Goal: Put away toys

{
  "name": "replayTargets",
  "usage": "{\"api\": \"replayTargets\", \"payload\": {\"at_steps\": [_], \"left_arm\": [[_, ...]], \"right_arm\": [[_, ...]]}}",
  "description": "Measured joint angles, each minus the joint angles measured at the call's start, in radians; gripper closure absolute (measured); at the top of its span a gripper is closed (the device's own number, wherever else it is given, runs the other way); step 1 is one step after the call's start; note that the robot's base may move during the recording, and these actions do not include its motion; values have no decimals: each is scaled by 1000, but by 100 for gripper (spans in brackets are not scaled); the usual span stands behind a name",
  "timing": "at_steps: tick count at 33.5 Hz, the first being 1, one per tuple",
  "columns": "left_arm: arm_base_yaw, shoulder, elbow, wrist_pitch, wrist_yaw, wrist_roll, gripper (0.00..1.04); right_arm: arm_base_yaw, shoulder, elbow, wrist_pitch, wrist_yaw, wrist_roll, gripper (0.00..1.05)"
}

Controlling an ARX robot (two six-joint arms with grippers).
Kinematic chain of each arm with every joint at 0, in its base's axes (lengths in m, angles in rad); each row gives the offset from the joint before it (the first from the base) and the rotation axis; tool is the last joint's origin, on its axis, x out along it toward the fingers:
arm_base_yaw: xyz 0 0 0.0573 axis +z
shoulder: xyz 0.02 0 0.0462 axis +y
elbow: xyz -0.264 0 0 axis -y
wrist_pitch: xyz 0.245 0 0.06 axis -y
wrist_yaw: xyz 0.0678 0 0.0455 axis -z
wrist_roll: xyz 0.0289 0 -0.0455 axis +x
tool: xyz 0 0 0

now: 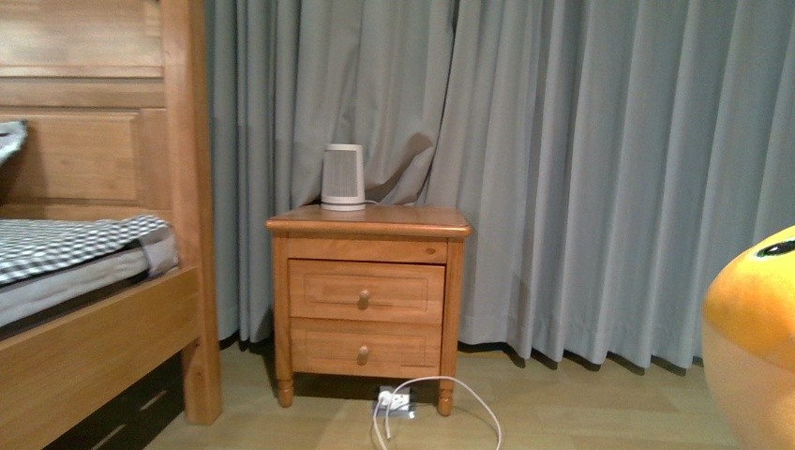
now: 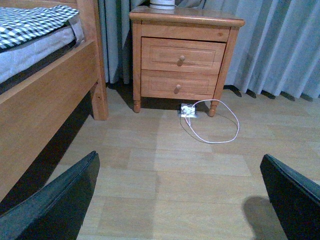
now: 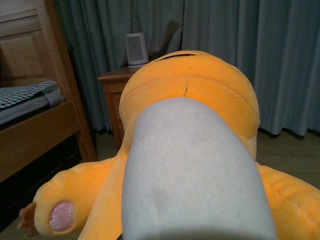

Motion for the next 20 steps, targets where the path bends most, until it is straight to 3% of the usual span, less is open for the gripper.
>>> {"api": "replayTargets", "payload": {"at_steps": [20], "left_arm": [[0, 0, 0, 0, 0, 0, 6]], "right_arm": [[1, 1, 0, 0, 3, 0, 94]]}}
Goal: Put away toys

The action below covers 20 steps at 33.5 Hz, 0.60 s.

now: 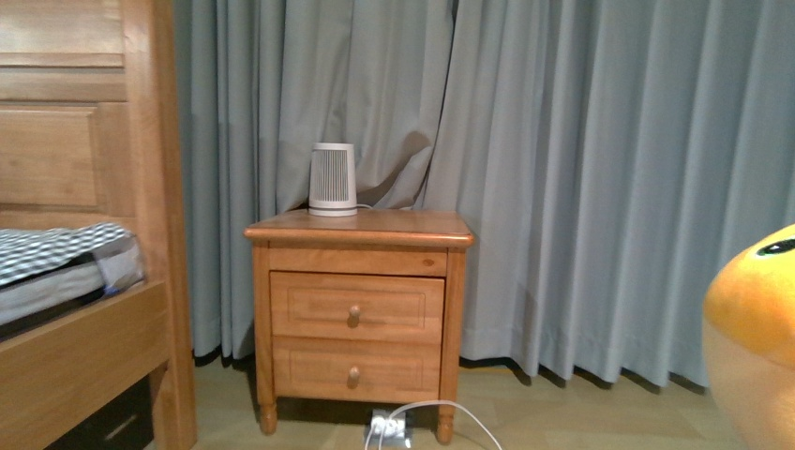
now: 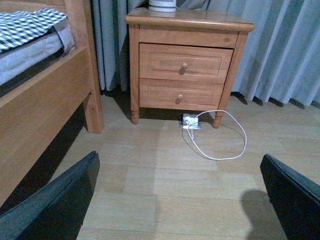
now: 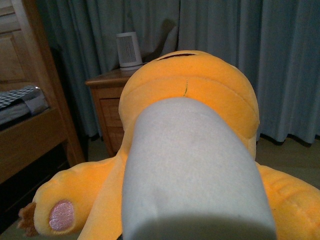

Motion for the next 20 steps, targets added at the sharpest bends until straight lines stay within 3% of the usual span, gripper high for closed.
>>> {"api": "replayTargets", "payload": {"at_steps": [20], "left_arm": [[0, 1, 0, 0, 2, 0, 6]], "right_arm": [[0, 0, 0, 0, 0, 0, 94]]}}
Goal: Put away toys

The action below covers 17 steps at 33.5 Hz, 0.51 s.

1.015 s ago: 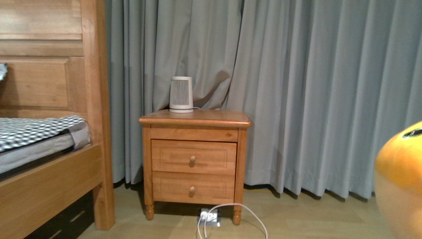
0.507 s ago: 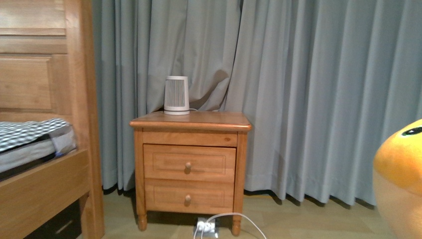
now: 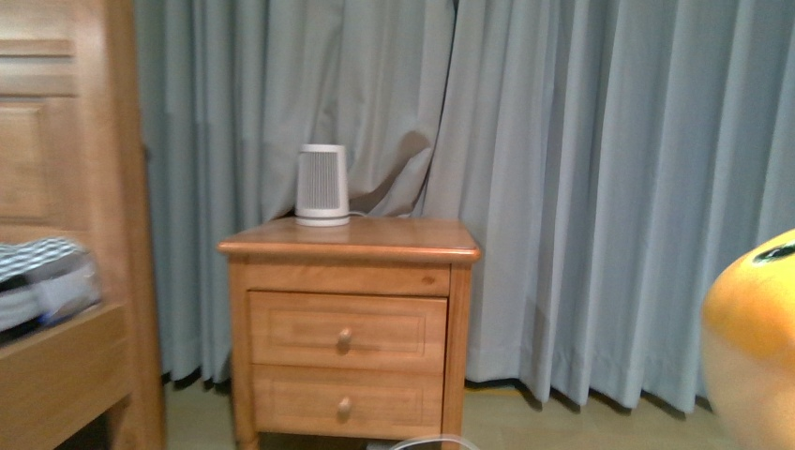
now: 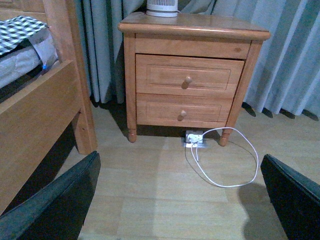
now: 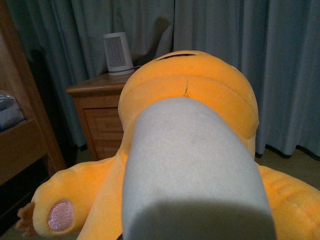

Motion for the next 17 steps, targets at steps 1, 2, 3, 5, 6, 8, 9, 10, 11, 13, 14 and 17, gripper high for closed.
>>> {"api": "replayTargets", "payload": {"at_steps": [1, 2, 3, 5, 6, 8, 9, 10, 11, 13, 14, 17], "left_arm": [[0, -1, 0, 0, -2, 0, 6], [0, -1, 0, 0, -5, 0, 6], [0, -1, 0, 0, -5, 0, 6], [0, 0, 0, 0, -2, 0, 6], [0, -1, 0, 0, -2, 0, 6], [0, -2, 0, 0, -2, 0, 6], [0, -1, 0, 0, -4, 0, 6], [0, -2, 0, 0, -3, 0, 6], [0, -2, 0, 0, -1, 0, 6], [0, -2, 0, 0, -2, 0, 6], [0, -2, 0, 0, -2, 0, 6], [0, -2, 0, 0, -2, 0, 6]], "right_arm": [[0, 0, 0, 0, 0, 0, 94], [0, 0, 0, 0, 0, 0, 94], [0, 0, 0, 0, -1, 0, 94], [1, -1, 0, 0, -6, 0, 94], [2, -1, 0, 0, -3, 0, 94], [1, 0, 0, 0, 0, -1, 94], [0, 0, 0, 0, -1, -1, 94], [0, 0, 0, 0, -3, -1, 94], [1, -1, 0, 0, -3, 0, 94], [1, -1, 0, 0, 0, 0, 94], [1, -1, 0, 0, -1, 0, 94], [0, 0, 0, 0, -3, 0, 94]]}}
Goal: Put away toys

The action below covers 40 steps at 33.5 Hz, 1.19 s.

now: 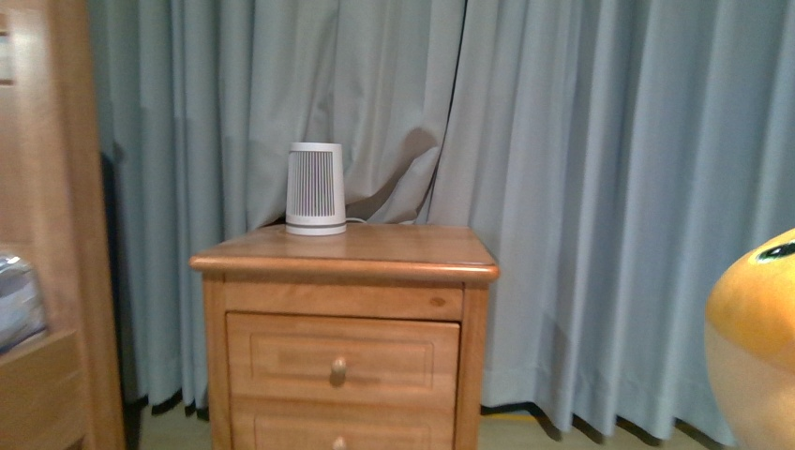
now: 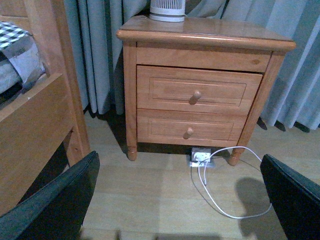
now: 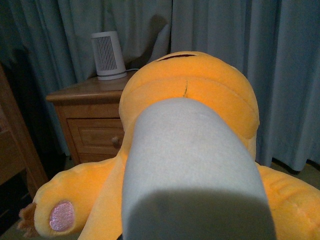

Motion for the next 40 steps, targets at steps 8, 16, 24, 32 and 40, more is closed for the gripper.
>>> {"api": "replayTargets", "payload": {"at_steps": [8, 16, 24, 32, 40], "left_arm": [[0, -1, 0, 0, 0, 0, 6], [1, 0, 0, 0, -6, 0, 6], [1, 0, 0, 0, 2, 0, 6], [1, 1, 0, 0, 0, 0, 6], [1, 0, 0, 0, 0, 0, 6]], "right_arm": [[0, 0, 0, 0, 0, 0, 94], [3, 3, 0, 0, -8, 0, 94], [0, -1, 0, 0, 8, 0, 94], [0, 0, 0, 0, 3, 0, 94], [0, 0, 0, 0, 3, 0, 94]]}}
